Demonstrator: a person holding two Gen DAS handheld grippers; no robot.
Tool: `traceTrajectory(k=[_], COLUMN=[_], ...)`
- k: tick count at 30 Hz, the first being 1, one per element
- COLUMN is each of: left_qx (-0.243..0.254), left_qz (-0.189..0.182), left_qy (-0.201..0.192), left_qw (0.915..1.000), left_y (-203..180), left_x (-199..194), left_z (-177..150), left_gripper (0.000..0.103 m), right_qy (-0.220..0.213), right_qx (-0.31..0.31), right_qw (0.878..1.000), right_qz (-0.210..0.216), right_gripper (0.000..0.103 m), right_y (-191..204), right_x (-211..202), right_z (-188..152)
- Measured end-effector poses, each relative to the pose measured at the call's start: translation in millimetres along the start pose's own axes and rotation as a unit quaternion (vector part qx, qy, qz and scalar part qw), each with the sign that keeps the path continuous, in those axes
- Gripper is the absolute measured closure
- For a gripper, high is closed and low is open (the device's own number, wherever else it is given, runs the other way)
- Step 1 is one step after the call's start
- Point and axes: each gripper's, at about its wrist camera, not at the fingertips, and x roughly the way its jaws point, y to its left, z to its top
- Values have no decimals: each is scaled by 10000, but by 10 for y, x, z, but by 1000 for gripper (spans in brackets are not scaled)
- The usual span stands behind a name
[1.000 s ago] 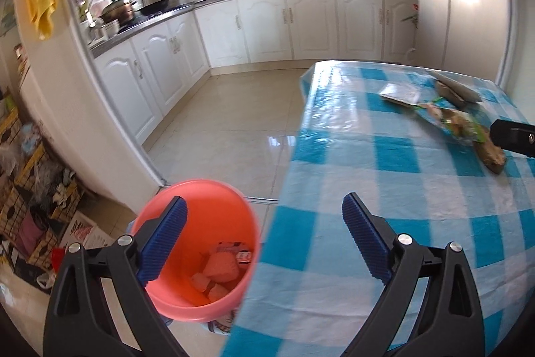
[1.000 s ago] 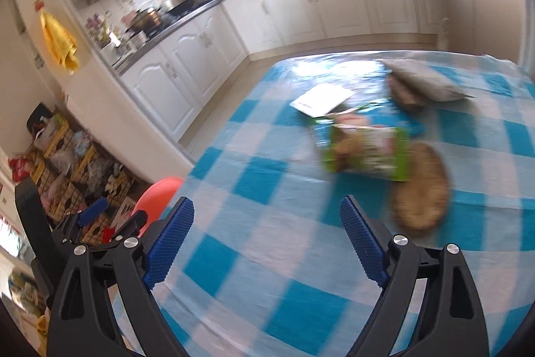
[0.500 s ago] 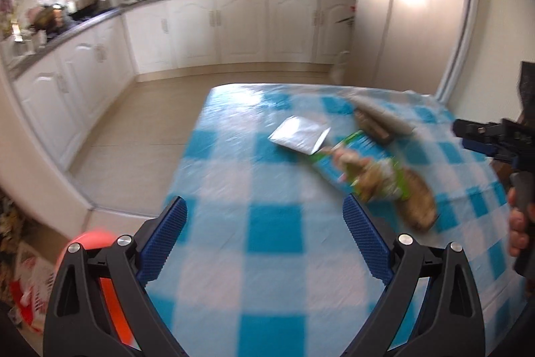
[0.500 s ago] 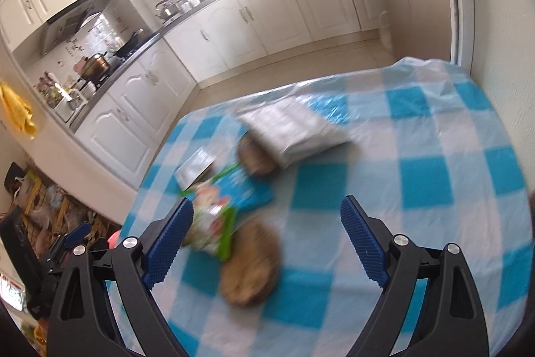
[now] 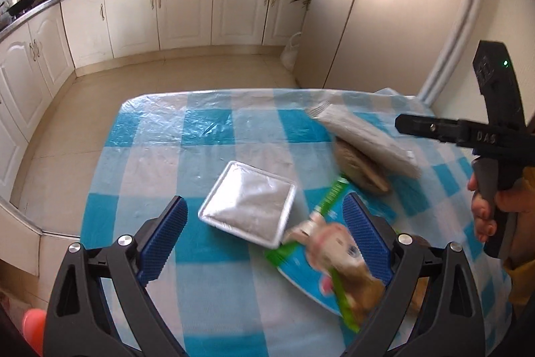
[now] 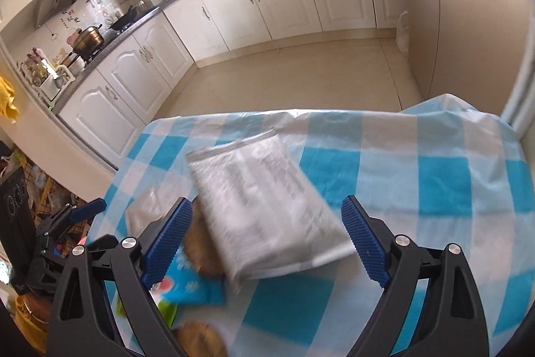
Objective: Collect trash
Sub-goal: 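Grasp the silver foil tray with the left tool while the right tool grasps the white mailer bag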
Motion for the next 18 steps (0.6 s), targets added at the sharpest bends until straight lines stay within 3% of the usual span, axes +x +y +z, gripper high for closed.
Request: traceTrajectory(k=[8,13,15,18], left_qx=[162,344,304,355], left_qz=[-385,-273,-243,-94], left_qy=[245,327,311,290], left_qw=[9988,9985,9988,9989], left_y=[16,16,43,31], left_x=[274,381,422,419], left_z=[64,59,65,69], left_gripper=[9,10,15,32], right_qy=[203,323,336,324], right_qx=[-177,-415,-446,-466], right_qw=[9996,9984,9980,9977], right_qz=[28,193,288,378], right_gripper=[13,13,13,12], right_y=[-33,39,58,81], right_x=[337,460,485,485], right_z=[139,100,91,72])
